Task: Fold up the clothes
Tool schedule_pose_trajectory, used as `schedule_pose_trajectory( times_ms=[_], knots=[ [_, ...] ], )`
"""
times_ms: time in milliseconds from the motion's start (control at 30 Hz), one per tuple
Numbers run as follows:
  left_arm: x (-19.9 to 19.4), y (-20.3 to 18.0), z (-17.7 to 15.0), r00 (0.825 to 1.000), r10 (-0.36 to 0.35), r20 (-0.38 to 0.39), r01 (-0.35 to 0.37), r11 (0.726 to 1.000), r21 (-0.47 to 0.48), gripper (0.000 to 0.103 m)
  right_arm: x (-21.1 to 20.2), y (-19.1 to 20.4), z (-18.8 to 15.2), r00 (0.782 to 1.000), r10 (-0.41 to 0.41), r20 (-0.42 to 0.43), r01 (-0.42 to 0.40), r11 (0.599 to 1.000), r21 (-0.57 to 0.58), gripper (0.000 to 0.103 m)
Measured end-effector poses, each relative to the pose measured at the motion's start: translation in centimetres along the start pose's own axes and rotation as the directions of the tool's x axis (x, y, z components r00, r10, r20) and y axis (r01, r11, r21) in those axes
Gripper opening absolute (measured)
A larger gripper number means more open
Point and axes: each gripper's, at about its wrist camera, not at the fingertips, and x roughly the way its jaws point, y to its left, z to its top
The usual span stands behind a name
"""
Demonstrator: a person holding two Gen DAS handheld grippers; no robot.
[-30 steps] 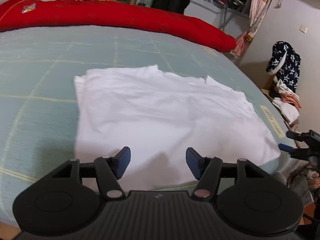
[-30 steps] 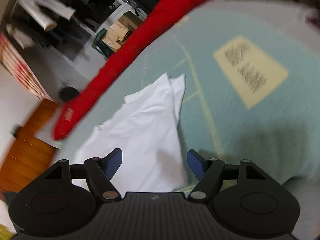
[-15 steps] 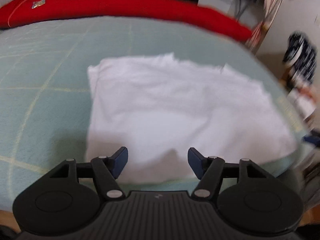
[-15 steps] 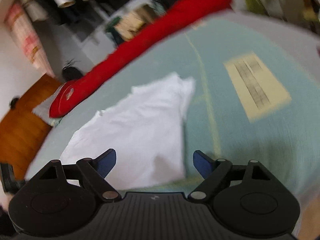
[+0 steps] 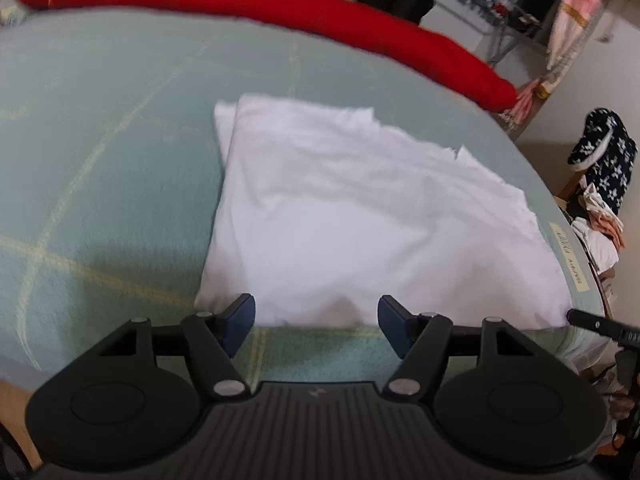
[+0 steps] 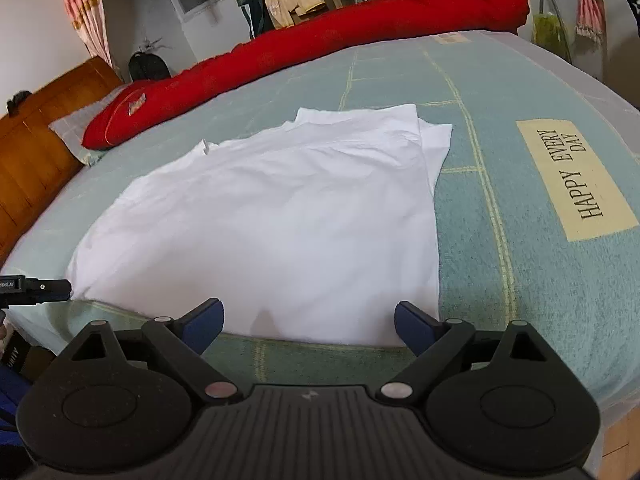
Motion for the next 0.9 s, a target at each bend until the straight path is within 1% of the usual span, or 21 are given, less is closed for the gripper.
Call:
schedule_pose_trajectory(
  times_ms=[100,167,233,300,333,433,500,567,633,733,800,867,900],
  knots=[
    [0.7,-1.5,0.9,0.999,-0.050,0.008,0.050,0.998,0.034,0.068,0.2,1.1,0.6,0.999,0.029,0.020,-0.029,0.999,-0.016,0.096],
    [1.5,-2.8,1.4,0.996,-0.091,0.005,0.091,0.994,0.057,0.068,0.3,2.4,1.2,0.998,0.049,0.031,-0.047,0.997,-0.055,0.096],
    [2.6,-4.7,1.2,0.989,-0.145,-0.016,0.146,0.984,0.102,0.069,0.7,3.7,1.7,0.998,0.048,0.036,-0.045,0.994,-0.097,0.097],
    [3.7,-6.4,0.7,0.983,-0.173,-0.053,0.179,0.972,0.151,0.069,1.0,4.5,1.8,0.999,0.046,0.027,-0.042,0.992,-0.118,0.098],
    [4.2,-7.1,0.2,0.982,-0.175,-0.075,0.185,0.967,0.175,0.069,1.1,4.7,1.7,0.999,0.041,0.022,-0.038,0.991,-0.127,0.098],
    [5.4,-7.7,-1.0,0.984,-0.117,-0.135,0.144,0.966,0.215,0.068,1.3,4.7,1.0,1.000,-0.005,0.004,0.006,0.989,-0.147,0.099],
    [4.9,-8.1,-0.9,0.987,-0.108,-0.122,0.134,0.964,0.229,0.068,1.5,4.4,0.5,0.998,-0.061,-0.009,0.059,0.985,-0.164,0.099],
    [4.0,-8.8,-0.4,0.989,-0.128,-0.079,0.144,0.956,0.256,0.069,1.6,4.3,0.2,0.996,-0.088,-0.018,0.084,0.980,-0.181,0.099],
    [3.9,-9.4,0.1,0.983,-0.174,-0.056,0.182,0.948,0.259,0.070,1.8,4.2,0.1,0.995,-0.093,-0.019,0.088,0.978,-0.188,0.100],
    [4.9,-10.6,0.3,0.975,-0.214,-0.066,0.224,0.942,0.251,0.070,2.3,4.3,0.0,0.993,-0.117,-0.023,0.110,0.973,-0.203,0.101],
    [6.0,-10.9,-0.3,0.973,-0.214,-0.087,0.229,0.944,0.236,0.070,2.7,4.4,-0.4,0.989,-0.141,-0.035,0.129,0.965,-0.226,0.103],
    [6.9,-10.5,-0.9,0.972,-0.205,-0.115,0.223,0.957,0.187,0.070,3.1,4.4,-0.8,0.986,-0.162,-0.048,0.145,0.958,-0.249,0.103],
    [6.8,-10.3,-1.0,0.972,-0.209,-0.111,0.226,0.959,0.171,0.070,3.2,4.4,-1.1,0.983,-0.173,-0.052,0.154,0.953,-0.259,0.103]
  ],
)
